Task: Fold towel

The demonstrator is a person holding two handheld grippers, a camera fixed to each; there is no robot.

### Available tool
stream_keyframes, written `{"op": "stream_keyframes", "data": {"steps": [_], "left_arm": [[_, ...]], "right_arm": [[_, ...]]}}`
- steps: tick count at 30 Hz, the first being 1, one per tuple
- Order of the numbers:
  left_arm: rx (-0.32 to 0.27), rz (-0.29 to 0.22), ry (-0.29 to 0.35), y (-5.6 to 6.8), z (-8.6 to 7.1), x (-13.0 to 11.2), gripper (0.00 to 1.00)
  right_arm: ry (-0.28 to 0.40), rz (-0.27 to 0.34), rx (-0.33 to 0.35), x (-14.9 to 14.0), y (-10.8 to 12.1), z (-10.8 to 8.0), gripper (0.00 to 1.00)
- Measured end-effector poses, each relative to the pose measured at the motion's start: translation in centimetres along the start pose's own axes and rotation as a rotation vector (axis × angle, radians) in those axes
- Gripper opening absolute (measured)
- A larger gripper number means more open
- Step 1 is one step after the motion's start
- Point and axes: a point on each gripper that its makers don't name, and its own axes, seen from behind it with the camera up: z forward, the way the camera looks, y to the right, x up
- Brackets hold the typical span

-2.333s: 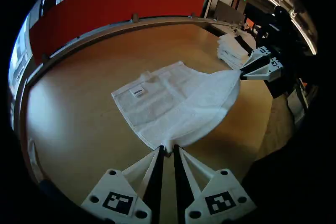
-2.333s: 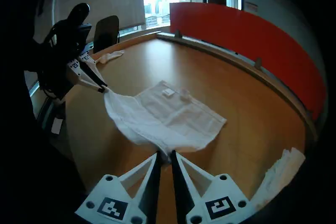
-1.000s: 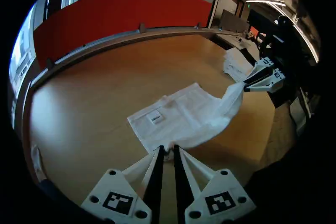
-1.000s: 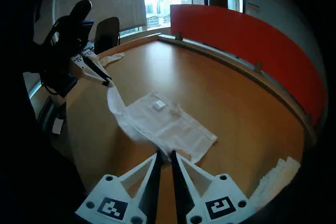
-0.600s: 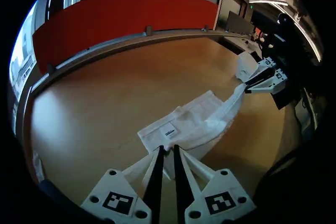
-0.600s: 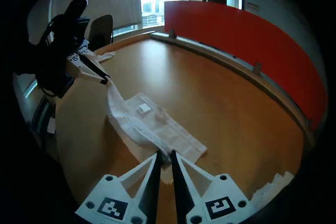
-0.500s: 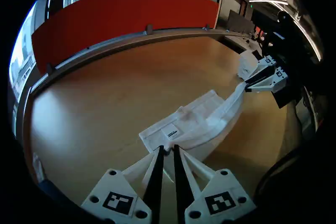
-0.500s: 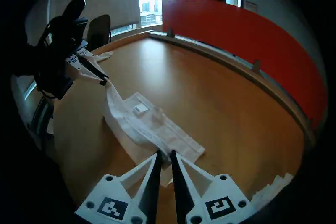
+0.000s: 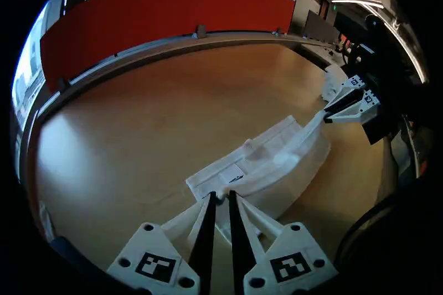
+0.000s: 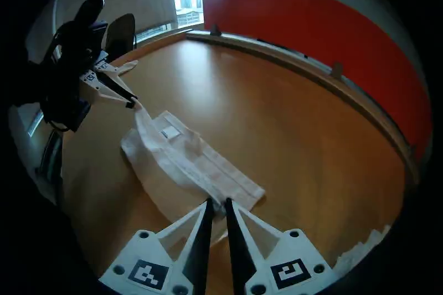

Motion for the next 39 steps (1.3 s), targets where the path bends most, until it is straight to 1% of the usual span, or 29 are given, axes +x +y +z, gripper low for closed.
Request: {"op": "stream_keyframes", "data": {"steps": [4,10,14,16,18,20,21,22,24,26,28,30,39], "left_arm": [[0.012,0.007,-0.004,-0.3,1.1,-0.4,0.16],[0.043,0.022,-0.017,-0.8,2.5,-0.9,0.17],[0.058,0.034,-0.024,-1.1,3.1,-1.2,0.22],[0.069,0.037,-0.024,-1.3,3.2,-1.2,0.28],[0.078,0.039,-0.023,-1.5,3.2,-1.1,0.32],[0.083,0.039,-0.024,-1.7,3.1,-1.1,0.36],[0.083,0.037,-0.026,-1.7,3.1,-1.1,0.43],[0.082,0.034,-0.03,-1.7,3.0,-1.1,0.5],[0.08,0.029,-0.038,-1.8,3.0,-1.3,0.73],[0.08,0.02,-0.044,-1.7,3.0,-1.5,0.92],[0.083,0.014,-0.043,-1.8,2.9,-1.5,0.97],[0.087,0.008,-0.038,-1.8,2.7,-1.6,0.96],[0.108,-0.022,-0.019,-2.3,1.5,-1.8,0.96]], "right_arm": [[-0.028,0.018,-0.009,-1.0,0.7,0.8,0.17],[-0.042,0.03,-0.044,-1.9,1.6,1.8,0.24],[-0.038,0.035,-0.066,-1.9,2.0,2.1,0.28],[-0.034,0.038,-0.075,-1.9,2.3,2.2,0.31],[-0.03,0.04,-0.083,-1.8,2.5,2.3,0.34],[-0.027,0.043,-0.089,-1.7,2.7,2.2,0.4],[-0.026,0.044,-0.093,-1.7,2.8,2.2,0.47],[-0.026,0.046,-0.098,-1.7,3.0,2.1,0.57],[-0.024,0.05,-0.107,-1.7,3.2,2.0,0.7],[-0.019,0.056,-0.114,-1.6,3.4,2.0,0.82],[-0.014,0.061,-0.115,-1.5,3.5,1.8,0.93],[-0.01,0.065,-0.115,-1.4,3.5,1.7,0.97],[-0.003,0.05,-0.122,-1.8,3.0,0.7,0.97]]}}
